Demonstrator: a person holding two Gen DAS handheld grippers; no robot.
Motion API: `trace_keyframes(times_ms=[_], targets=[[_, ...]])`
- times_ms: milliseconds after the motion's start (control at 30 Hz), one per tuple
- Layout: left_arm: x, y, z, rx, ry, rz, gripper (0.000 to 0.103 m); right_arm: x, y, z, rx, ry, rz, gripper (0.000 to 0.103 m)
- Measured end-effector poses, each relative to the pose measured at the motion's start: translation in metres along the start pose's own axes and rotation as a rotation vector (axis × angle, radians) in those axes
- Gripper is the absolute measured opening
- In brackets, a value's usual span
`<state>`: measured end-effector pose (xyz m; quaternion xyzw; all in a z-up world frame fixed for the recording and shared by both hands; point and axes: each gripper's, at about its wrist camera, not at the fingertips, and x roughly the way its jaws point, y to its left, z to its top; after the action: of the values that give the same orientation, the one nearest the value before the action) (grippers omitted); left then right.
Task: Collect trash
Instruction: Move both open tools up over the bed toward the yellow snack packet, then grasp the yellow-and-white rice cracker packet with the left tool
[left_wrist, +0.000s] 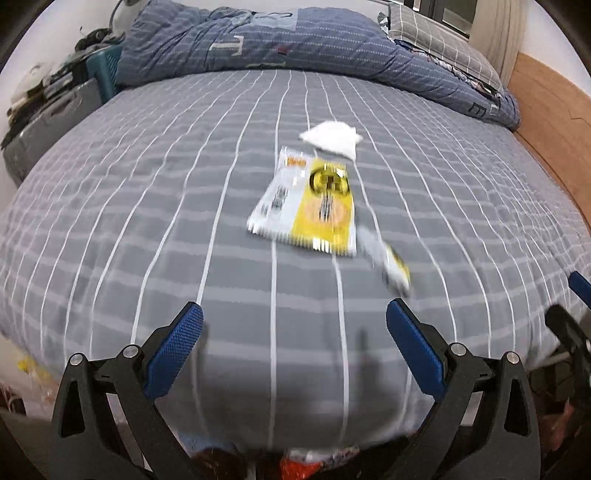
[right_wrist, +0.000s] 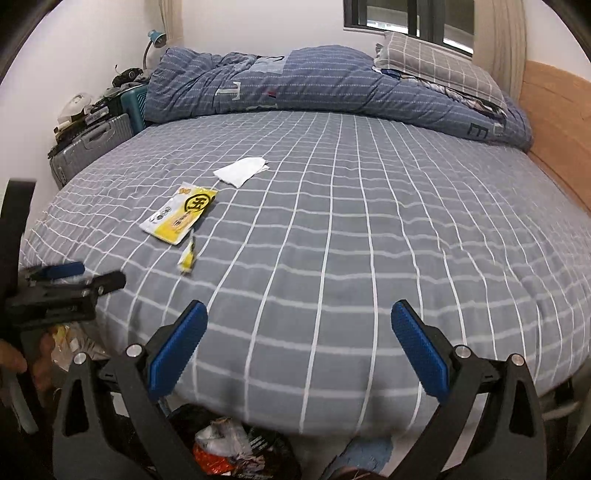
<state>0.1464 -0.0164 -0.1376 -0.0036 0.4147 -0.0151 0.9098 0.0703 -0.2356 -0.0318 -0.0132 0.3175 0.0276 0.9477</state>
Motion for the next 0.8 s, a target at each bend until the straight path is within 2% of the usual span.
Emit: trace_keyframes(times_ms=[167,300,533,700,800], targets=[[0.025,-0.011,0.035,0.017,-0.010,0.008,0.097,0.017,-0.014,0.019,-0.038,-0.007,-0.023,0.096],[0.050,-0.015,0.055,0.007,0.017,0.004,0.097,0.027,-0.025,0.030,-0.047,-0.007,-0.034,0.096],[0.081,-0.016,0.065,0.037,0.063,0.058,0.096,0.043,-0.038,0.031,-0.043,0.008,-0.031,0.096],[0.097,-0.012,0.066,0.023,0.102,0.046,0.093,0.058,-0.044,0.027,-0.034,0.032,-0.029,0.096],[0.100,-0.016,0.064,0.068,0.110,0.061,0.084,0.063,-0.047,0.027,-0.019,0.043,-0.021,0.096]])
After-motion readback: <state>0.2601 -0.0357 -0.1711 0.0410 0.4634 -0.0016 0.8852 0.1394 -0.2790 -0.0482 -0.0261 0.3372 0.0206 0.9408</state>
